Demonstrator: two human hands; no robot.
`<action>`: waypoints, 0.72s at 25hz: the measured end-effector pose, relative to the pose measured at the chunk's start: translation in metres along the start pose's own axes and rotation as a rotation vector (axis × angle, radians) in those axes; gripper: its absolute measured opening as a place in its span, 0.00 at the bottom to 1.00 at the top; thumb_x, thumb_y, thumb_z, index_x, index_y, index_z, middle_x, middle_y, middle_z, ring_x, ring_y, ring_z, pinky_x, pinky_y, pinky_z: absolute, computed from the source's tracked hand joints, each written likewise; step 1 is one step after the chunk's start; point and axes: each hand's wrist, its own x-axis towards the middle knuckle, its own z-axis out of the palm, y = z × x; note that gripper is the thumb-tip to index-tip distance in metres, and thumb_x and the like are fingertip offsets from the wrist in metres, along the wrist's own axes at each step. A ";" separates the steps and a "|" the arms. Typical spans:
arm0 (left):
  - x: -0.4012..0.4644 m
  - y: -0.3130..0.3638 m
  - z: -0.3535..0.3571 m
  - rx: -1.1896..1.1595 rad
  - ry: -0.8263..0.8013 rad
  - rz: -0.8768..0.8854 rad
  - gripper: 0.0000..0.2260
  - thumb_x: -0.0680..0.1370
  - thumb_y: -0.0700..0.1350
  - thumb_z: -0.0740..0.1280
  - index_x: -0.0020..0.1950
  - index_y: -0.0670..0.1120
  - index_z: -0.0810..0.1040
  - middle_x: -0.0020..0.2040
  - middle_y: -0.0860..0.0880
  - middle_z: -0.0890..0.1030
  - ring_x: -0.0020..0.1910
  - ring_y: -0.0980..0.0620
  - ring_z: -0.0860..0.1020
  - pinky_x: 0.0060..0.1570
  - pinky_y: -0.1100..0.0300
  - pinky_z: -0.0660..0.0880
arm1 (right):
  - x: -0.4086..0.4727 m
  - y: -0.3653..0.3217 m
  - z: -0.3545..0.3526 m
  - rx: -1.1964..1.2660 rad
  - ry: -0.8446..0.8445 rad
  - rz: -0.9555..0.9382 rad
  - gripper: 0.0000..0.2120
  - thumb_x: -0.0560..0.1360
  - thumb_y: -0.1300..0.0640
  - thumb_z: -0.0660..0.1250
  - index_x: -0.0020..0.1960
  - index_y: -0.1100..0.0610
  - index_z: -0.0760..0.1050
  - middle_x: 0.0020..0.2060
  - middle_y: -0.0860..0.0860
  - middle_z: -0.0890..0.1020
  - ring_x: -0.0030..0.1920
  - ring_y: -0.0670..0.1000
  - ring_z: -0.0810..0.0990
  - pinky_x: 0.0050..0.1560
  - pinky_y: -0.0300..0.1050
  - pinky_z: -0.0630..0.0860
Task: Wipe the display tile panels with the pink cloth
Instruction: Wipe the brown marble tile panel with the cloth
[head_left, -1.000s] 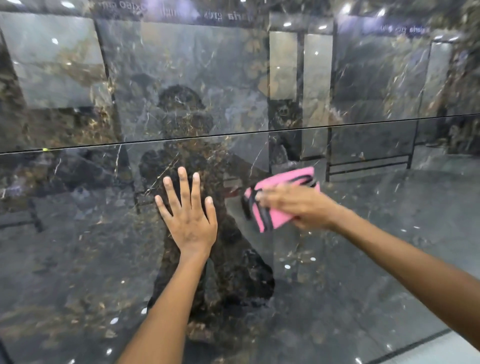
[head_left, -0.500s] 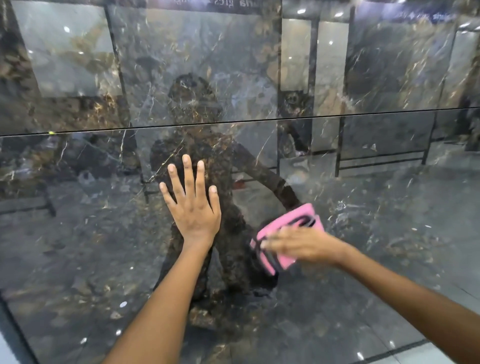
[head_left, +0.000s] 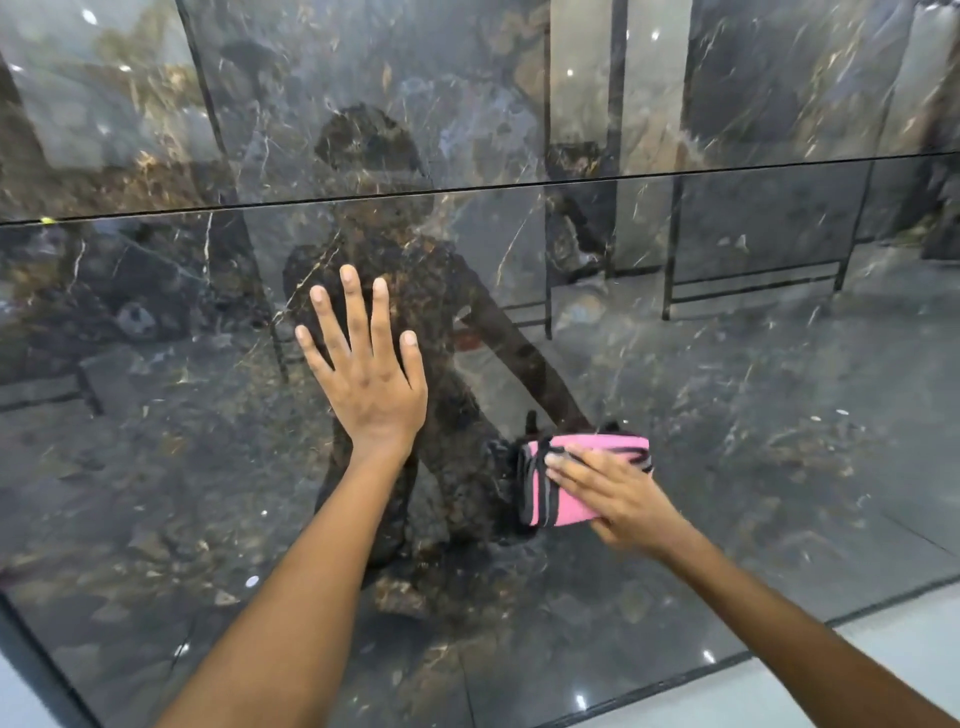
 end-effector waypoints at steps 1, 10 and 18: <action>-0.002 0.000 -0.001 0.000 -0.006 -0.004 0.25 0.82 0.48 0.57 0.79 0.48 0.56 0.79 0.44 0.58 0.77 0.39 0.53 0.75 0.42 0.43 | 0.016 0.020 -0.014 0.015 0.070 0.033 0.39 0.65 0.62 0.60 0.77 0.58 0.58 0.74 0.54 0.63 0.74 0.58 0.62 0.66 0.59 0.67; 0.001 0.000 0.004 0.005 -0.006 0.018 0.25 0.83 0.50 0.54 0.79 0.47 0.56 0.79 0.45 0.57 0.78 0.40 0.51 0.75 0.44 0.40 | 0.130 0.022 -0.043 0.091 0.238 -0.029 0.35 0.65 0.63 0.65 0.73 0.64 0.65 0.71 0.59 0.69 0.67 0.59 0.71 0.64 0.54 0.71; -0.085 -0.020 -0.002 -0.040 -0.136 0.081 0.26 0.84 0.51 0.51 0.81 0.48 0.47 0.81 0.49 0.45 0.79 0.46 0.42 0.77 0.48 0.41 | 0.073 0.070 -0.057 0.116 0.216 0.240 0.27 0.69 0.69 0.60 0.69 0.68 0.68 0.67 0.63 0.72 0.68 0.63 0.70 0.66 0.62 0.69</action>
